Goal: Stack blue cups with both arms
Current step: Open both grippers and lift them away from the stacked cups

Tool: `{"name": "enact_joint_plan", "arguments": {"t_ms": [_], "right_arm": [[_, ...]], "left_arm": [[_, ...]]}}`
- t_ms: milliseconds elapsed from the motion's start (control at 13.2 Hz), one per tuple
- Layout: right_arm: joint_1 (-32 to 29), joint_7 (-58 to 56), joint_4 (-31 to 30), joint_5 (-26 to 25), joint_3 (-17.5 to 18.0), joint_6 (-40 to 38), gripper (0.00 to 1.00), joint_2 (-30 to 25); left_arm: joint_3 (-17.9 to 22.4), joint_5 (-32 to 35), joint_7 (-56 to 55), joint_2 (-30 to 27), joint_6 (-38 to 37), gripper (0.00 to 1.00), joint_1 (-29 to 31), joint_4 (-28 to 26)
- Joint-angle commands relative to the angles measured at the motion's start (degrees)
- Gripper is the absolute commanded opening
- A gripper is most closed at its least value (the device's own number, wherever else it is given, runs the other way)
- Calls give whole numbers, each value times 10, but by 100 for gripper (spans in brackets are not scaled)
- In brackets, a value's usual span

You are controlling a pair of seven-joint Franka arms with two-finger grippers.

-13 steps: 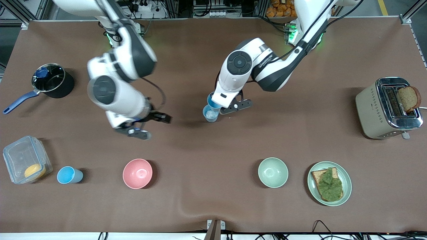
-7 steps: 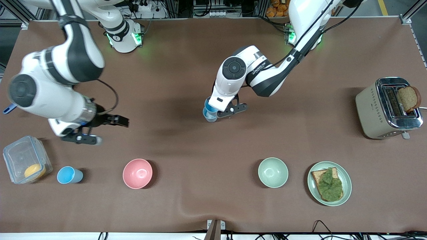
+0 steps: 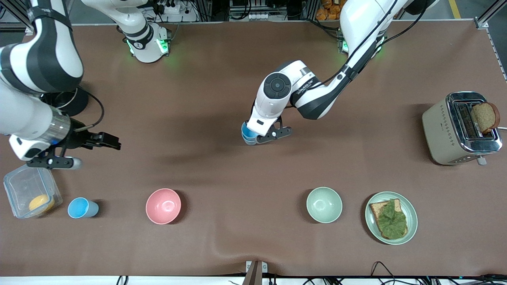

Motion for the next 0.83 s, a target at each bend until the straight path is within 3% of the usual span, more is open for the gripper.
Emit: {"name": "enact_joint_plan", "arguments": {"t_ms": [0,227,453,756], "right_arm": [[-16,-6,35,-7,10,-39,100,-8],[-32,-8,76,-6,11,-131,100,-15],[-35,-23,34,-5,10,-131,100,-74],[-36,-24,-27,-5,10,-122,100,-135]], "left_arm": [[0,19,-21,-11,1,100,0,13],[1,19,-16,-92,-19,100,48,13],[2,20,35,-177,-70,100,113,13],[-1,16,280,-238,-146,100,220,15]]}}
